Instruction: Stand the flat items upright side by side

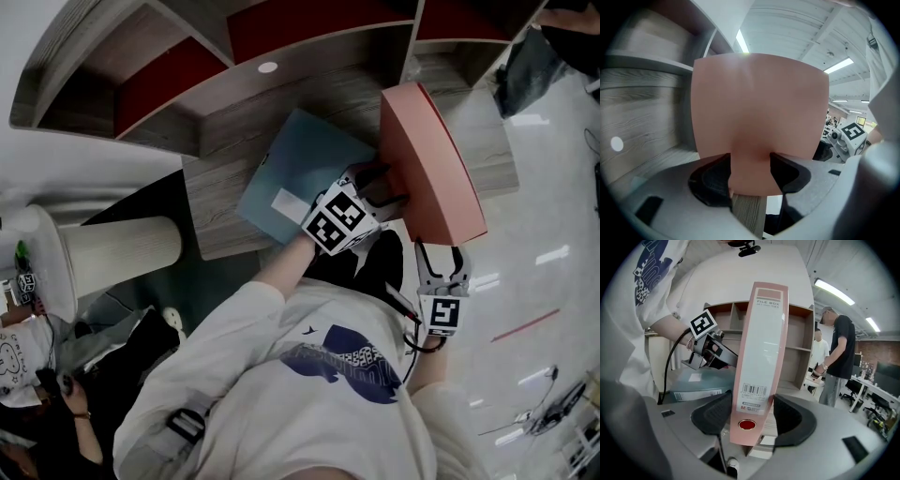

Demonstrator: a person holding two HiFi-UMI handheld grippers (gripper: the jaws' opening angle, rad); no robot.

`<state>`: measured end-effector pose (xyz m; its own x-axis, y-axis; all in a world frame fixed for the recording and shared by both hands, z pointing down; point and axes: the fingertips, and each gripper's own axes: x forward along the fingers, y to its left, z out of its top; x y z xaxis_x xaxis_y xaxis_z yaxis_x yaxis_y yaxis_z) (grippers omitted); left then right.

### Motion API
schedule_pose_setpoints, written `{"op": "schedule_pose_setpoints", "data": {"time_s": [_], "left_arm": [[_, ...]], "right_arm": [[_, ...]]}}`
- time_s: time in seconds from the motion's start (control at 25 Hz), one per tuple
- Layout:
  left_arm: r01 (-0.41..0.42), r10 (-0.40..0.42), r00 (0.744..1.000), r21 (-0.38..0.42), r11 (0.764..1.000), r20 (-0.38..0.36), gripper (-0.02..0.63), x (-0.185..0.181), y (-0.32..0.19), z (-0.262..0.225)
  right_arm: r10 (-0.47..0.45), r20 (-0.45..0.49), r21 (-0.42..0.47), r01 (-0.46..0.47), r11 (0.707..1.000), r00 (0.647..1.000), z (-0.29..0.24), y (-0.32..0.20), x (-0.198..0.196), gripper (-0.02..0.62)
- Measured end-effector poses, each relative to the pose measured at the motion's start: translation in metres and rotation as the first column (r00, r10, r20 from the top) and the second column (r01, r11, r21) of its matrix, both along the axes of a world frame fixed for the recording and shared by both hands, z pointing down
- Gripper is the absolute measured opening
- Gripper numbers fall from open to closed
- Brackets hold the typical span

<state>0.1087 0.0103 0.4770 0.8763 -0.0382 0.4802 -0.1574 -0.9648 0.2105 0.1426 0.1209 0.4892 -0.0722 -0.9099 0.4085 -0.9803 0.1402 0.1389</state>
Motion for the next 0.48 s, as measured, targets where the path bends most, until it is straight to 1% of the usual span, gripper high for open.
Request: {"op": "schedule_pose_setpoints", "data": {"time_s": [0.2, 0.48], "left_arm": [[0.004, -0.004, 1.000, 0.002, 1.000, 0.010, 0.252, 0.000, -0.008, 0.005], [0.009, -0.009, 1.000, 0.014, 1.000, 0.025, 0.252, -0.001, -0.018, 0.008]], "right_arm": [[-0.001, -0.013, -0.046, 0.000, 0.999, 1.000, 0.008, -0.005, -0.001, 0.252], [-0.024, -0.010, -0.061, 0.023, 0.998, 1.000, 0.011, -0.026, 0.005, 0.256]]}}
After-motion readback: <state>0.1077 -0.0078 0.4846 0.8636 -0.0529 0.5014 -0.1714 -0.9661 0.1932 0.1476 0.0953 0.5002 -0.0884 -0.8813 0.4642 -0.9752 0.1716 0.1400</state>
